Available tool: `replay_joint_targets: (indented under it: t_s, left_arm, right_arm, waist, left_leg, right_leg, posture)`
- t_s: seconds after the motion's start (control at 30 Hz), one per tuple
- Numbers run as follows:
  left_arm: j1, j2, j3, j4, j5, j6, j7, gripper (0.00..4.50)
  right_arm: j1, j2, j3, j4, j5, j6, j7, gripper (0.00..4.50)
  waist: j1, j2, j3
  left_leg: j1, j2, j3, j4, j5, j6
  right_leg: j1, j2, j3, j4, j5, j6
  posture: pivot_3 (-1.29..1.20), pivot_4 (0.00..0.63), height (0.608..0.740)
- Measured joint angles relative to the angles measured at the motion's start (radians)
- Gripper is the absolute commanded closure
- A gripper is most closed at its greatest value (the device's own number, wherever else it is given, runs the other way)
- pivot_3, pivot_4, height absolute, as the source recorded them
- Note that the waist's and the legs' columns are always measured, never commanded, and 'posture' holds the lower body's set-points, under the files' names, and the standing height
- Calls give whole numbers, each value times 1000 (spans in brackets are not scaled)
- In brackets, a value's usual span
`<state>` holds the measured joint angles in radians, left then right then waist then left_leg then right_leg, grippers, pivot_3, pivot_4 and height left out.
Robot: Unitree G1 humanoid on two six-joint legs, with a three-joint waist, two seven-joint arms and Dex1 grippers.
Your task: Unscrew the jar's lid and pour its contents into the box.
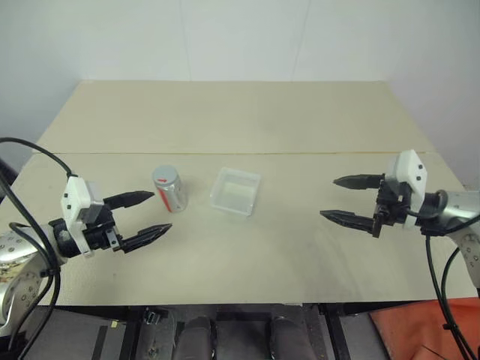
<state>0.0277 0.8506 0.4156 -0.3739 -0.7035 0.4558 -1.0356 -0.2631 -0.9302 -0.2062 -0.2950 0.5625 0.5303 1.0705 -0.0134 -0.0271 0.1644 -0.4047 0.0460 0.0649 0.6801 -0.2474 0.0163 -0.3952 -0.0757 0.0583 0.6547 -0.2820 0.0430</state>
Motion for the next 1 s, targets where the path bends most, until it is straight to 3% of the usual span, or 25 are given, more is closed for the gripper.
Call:
replay_joint_targets:
  t_s: [0.23,1.0]
  left_arm:
    - [-56,12,0,34,1,-17,-10,27]
    - [-44,-5,-3,29,53,-37,42,27]
  right_arm:
    - [-1,-14,0,11,-3,-1,29,0]
    - [-17,-5,-1,61,-1,-1,31,0]
  waist:
    - [0,0,0]
    - [0,0,0]
  left_leg:
    - [0,0,0,0,0,0]
    - [0,0,0,0,0,0]
  right_leg:
    - [0,0,0,0,0,0]
    - [0,0,0,0,0,0]
  posture:
    - [0,150,740]
    - [0,150,740]
